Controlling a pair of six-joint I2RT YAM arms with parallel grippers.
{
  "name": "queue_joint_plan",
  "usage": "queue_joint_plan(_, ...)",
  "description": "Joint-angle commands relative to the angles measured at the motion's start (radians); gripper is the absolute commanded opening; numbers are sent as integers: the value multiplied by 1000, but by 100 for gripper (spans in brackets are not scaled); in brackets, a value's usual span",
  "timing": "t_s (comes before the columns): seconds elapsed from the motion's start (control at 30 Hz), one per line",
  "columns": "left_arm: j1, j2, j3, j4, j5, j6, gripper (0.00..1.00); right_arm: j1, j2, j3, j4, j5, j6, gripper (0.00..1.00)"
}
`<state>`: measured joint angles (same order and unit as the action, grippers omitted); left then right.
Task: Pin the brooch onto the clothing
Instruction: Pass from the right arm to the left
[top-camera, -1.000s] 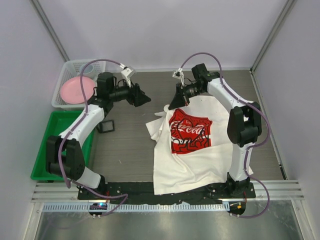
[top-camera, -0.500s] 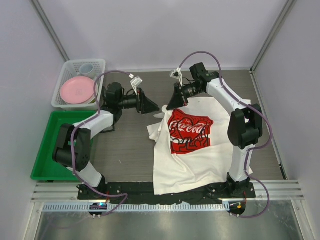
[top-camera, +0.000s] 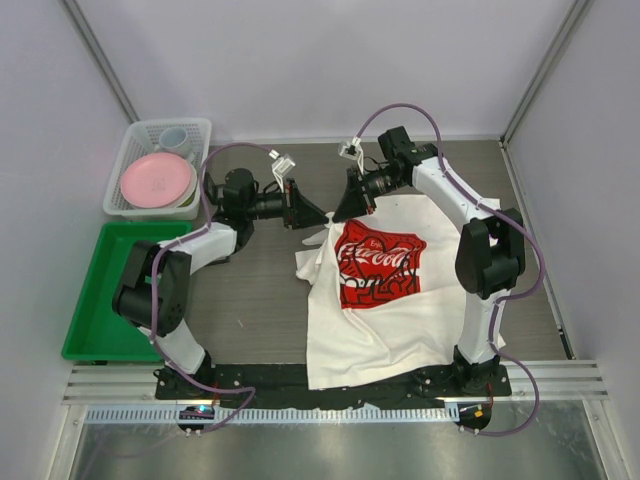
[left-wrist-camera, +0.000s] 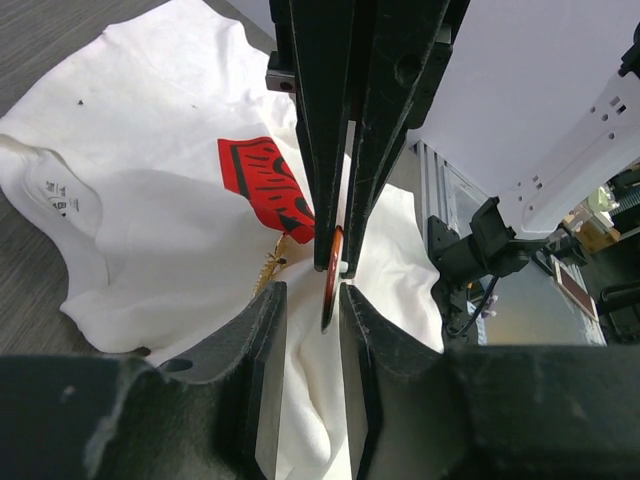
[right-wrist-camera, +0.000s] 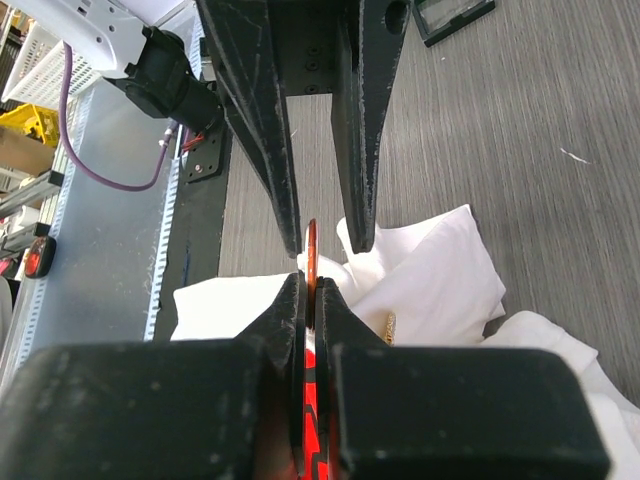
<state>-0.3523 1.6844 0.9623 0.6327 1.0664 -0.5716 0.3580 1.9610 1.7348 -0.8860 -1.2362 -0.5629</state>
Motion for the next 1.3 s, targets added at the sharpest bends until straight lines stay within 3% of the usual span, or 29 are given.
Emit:
queue_joint_plan(0.0, 0, 12, 3, 58, 15, -2, 29, 6, -65, 12, -10, -57, -25, 1)
queue_joint_plan(0.27, -1, 21, 0, 88, 10, -37, 0, 6, -51, 22, -60, -57, -80, 5)
queue_joint_plan(0.5, -1, 29, -2, 148, -13, -86, 0, 19, 19, 117, -272, -20, -253, 10)
queue_joint_plan(0.73, -1, 37, 6, 156, -20, -106, 0, 29, 24, 121, -274, 10, -256, 18)
queue_joint_plan(1.27, -1, 52, 26, 183, -28, -142, 0, 42, 49, 155, -246, 69, -207, 15)
